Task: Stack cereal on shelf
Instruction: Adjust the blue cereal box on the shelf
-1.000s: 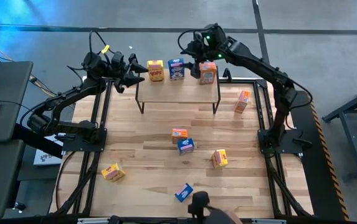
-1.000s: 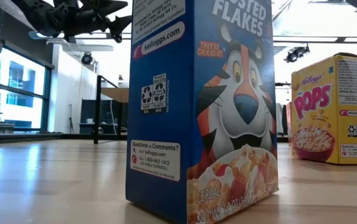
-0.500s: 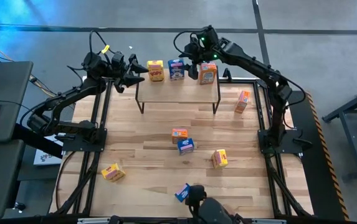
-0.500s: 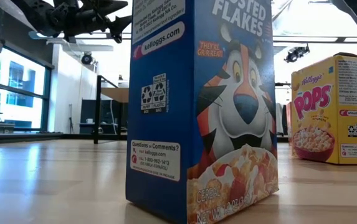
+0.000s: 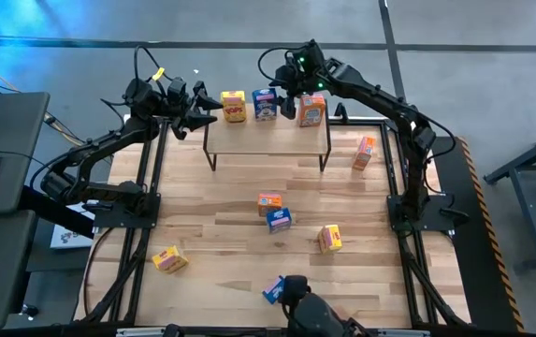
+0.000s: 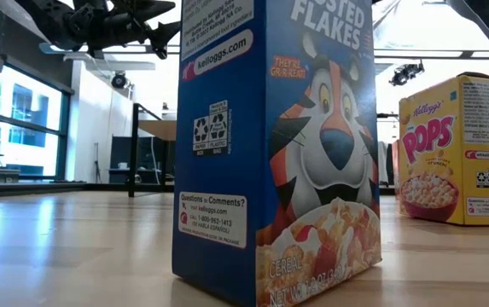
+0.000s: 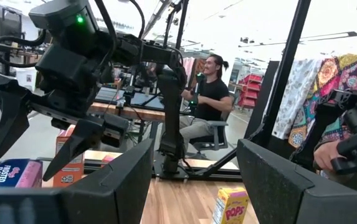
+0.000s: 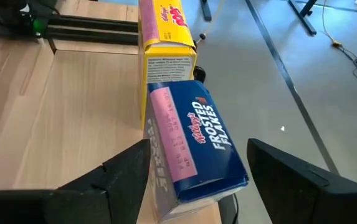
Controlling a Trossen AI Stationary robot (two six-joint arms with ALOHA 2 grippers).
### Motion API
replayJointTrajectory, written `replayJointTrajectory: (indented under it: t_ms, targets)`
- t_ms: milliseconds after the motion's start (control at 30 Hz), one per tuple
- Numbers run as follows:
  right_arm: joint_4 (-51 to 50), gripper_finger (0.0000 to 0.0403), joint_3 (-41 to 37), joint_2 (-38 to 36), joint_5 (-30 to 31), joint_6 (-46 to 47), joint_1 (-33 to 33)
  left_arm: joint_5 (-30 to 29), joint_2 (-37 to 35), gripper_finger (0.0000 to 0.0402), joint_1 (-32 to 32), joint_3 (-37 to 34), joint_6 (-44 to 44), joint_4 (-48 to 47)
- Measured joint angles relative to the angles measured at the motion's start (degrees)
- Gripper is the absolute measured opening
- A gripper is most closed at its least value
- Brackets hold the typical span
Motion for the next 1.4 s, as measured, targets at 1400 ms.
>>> replayJointTrajectory:
  t_ms: [1400]
  targets:
    - [-1.78, 0.0191, 0.00, 1.03, 2.64, 0.15, 0.02, 0.02, 0.00, 0.0223, 0.02, -0.02, 1.43, 0.00]
